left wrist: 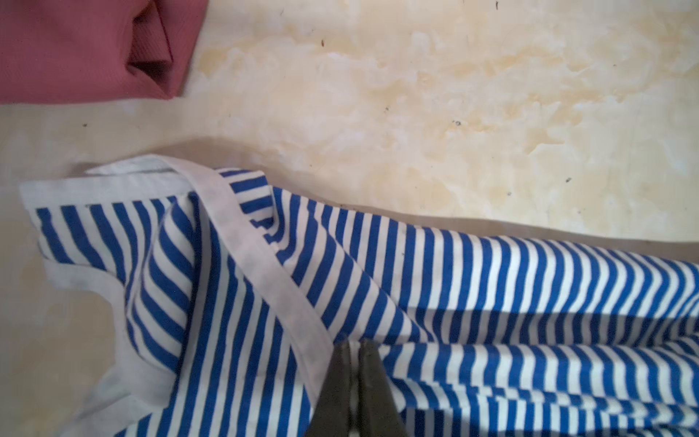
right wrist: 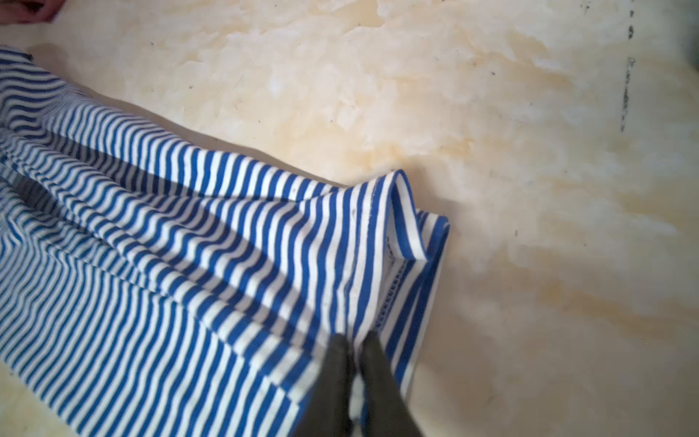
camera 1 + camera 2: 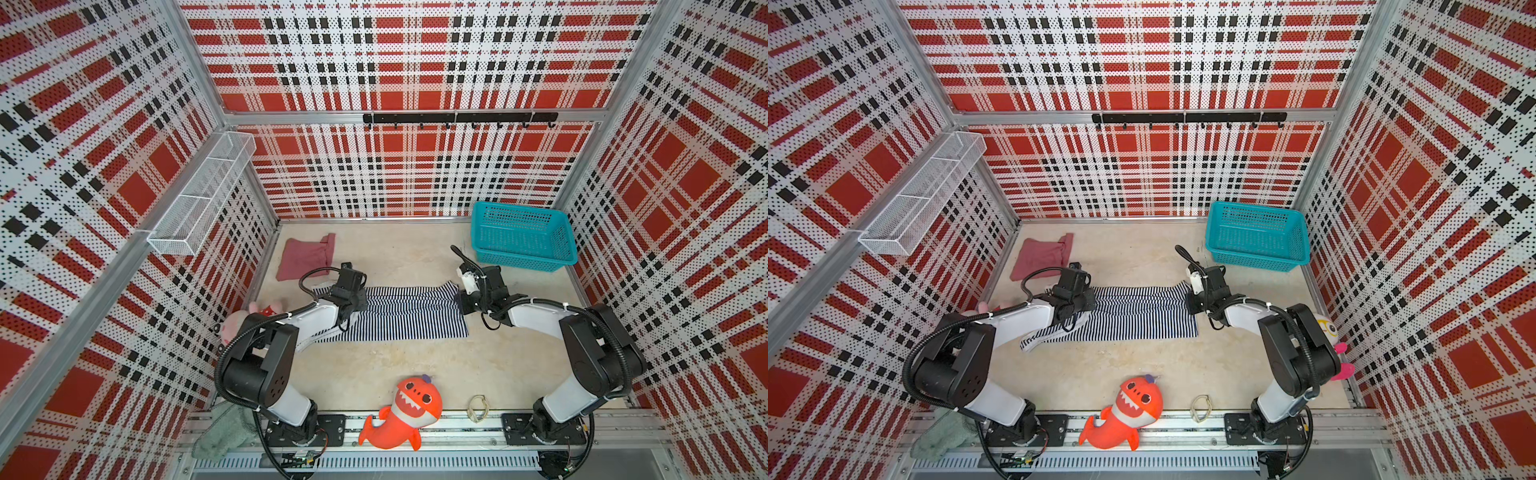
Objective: Fold and stack tank tops
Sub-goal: Fold the tank top at the center of the table, then smooth out the tank top at the center of the table.
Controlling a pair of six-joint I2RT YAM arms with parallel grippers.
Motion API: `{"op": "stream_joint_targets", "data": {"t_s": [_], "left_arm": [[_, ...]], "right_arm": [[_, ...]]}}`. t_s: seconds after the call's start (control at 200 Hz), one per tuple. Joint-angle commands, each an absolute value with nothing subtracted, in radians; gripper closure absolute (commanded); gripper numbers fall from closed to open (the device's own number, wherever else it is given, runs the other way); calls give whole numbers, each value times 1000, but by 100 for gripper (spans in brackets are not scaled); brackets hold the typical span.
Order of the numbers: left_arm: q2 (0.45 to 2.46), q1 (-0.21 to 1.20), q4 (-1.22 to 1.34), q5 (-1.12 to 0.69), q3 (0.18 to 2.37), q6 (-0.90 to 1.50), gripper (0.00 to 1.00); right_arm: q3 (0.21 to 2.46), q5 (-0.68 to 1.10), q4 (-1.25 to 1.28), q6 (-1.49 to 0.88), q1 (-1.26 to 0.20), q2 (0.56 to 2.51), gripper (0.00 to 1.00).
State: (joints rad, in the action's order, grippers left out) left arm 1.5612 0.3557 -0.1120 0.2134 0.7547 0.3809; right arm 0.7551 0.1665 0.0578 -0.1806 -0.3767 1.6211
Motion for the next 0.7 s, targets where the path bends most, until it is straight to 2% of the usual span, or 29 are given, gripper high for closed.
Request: {"op": "stream_joint_targets", "data": {"t_s": [0.0,0.115,0.145,0.195,0.336,0.697], "left_arm": [[1493,368,-130,240,727,450,91],[1382,373,-173,247,687,502,66],[1349,371,-185,254,678,509,62],[1302,364,-198,259,675,515,58],[1273,346,-188,198,718,517,55],[1600,414,11,35,853,567,58]], "right_arm": [[737,122,86,-199,-374,1578,74],[722,99,54,-209,-369,1526,64],[714,91,46,-215,-366,1509,59],[707,82,30,-231,-361,1479,58],[748,67,-31,-307,-373,1441,58],[974,69,-87,-524,-478,1685,74]]}}
